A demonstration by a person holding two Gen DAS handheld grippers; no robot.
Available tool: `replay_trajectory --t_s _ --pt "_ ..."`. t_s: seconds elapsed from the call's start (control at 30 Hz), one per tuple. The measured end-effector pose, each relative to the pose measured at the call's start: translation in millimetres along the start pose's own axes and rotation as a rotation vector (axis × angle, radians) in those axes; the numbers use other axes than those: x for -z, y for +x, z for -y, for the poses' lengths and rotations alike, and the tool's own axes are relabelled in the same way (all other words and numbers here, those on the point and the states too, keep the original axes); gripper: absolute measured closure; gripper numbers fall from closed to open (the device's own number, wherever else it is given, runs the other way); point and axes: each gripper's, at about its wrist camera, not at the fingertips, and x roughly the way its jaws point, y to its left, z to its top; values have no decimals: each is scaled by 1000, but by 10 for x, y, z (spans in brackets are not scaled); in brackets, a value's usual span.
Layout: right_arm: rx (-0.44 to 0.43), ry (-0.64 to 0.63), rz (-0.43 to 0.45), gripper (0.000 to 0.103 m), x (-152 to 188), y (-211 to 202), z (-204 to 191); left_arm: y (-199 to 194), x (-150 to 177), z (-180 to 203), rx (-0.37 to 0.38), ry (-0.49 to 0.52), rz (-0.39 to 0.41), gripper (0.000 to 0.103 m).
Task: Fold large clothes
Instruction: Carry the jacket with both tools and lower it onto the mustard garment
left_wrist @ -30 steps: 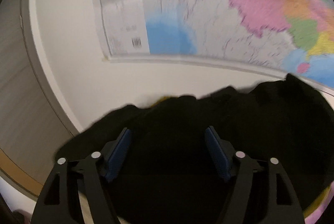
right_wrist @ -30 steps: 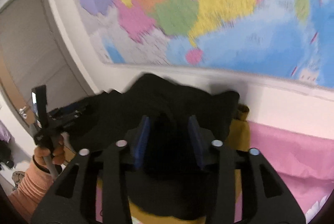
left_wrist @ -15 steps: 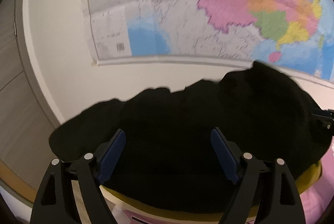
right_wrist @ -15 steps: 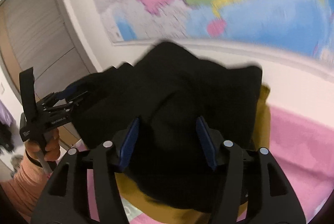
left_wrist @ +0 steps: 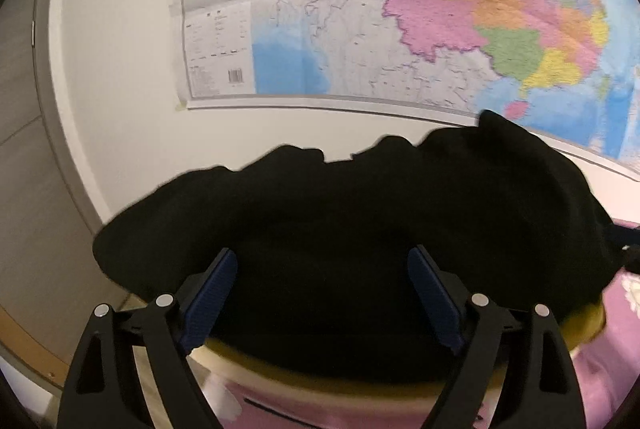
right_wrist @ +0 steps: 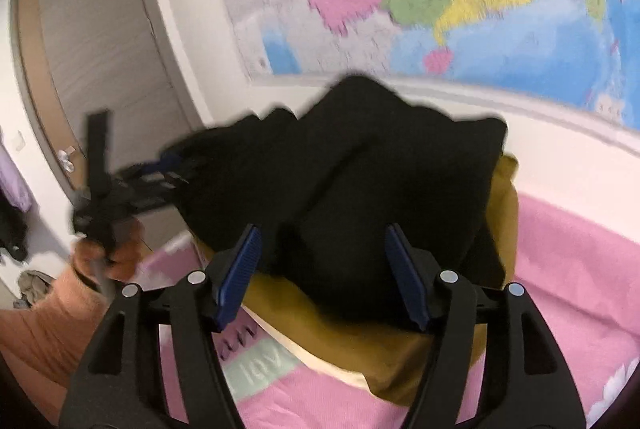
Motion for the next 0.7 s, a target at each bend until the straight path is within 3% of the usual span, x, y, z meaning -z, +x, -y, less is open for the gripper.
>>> replay_trajectory --t_s 0.13,0.27,0.33,0.47,0.6,0.7 --pt "20 11 -9 39 103 111 16 73 84 -17 13 -12 -31 17" --pt "8 30 30 31 140 -3 -47 10 81 -21 -32 -35 -18 17" --pt "9 17 38 26 170 -68 -101 -90 98 14 -19 -38 1 17" --pt "50 -24 45 26 231 -141 -209 -277 190 177 -6 -17 33 9" --pt "79 3 57 26 241 -162 -148 -281 286 329 25 4 19 8" --pt "116 30 18 29 251 -12 -13 -178 338 421 47 17 -13 8"
